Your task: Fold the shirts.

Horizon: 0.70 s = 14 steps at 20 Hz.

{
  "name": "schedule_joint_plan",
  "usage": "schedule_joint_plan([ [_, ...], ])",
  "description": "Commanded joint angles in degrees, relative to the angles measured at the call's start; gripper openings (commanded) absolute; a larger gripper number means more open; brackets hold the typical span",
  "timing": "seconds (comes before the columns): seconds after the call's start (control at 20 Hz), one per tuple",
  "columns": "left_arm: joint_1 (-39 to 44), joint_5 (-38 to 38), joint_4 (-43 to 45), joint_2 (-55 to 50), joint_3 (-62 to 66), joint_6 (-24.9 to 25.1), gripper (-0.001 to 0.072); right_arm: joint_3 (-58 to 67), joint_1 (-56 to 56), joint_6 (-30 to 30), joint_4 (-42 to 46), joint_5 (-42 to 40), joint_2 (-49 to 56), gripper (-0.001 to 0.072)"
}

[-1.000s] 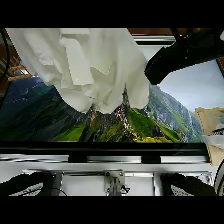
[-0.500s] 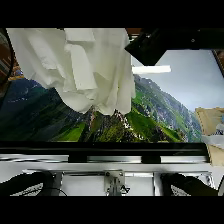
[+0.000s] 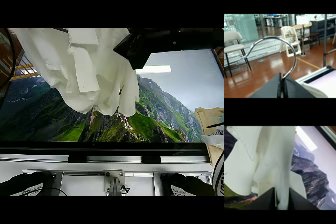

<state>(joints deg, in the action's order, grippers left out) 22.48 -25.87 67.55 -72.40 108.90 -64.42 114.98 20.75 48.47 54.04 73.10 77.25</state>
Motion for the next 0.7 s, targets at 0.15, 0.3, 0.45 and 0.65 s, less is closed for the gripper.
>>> schedule_joint_plan([
  [0.15,-0.09,2.4,-0.02,-0.26,0.02,-4.02,0.0056,0.07,0.07,-0.44,-1.42,0.24,0.5,0.0079],
  [0.3,-0.15,4.35,0.04,-0.24,0.04,-3.74,0.0091,0.07,0.07,-0.35,-3.02,-0.09,0.46,0.0075],
  [0.45,0.42,5.42,0.0,-0.13,0.04,-3.78,0.0425,0.07,0.07,-0.59,-3.19,-2.21,-0.07,0.0073],
  [0.65,0.66,5.38,0.02,-0.13,0.04,-3.76,0.0509,0.07,0.07,-0.76,-2.58,-9.49,-0.85,0.0072],
])
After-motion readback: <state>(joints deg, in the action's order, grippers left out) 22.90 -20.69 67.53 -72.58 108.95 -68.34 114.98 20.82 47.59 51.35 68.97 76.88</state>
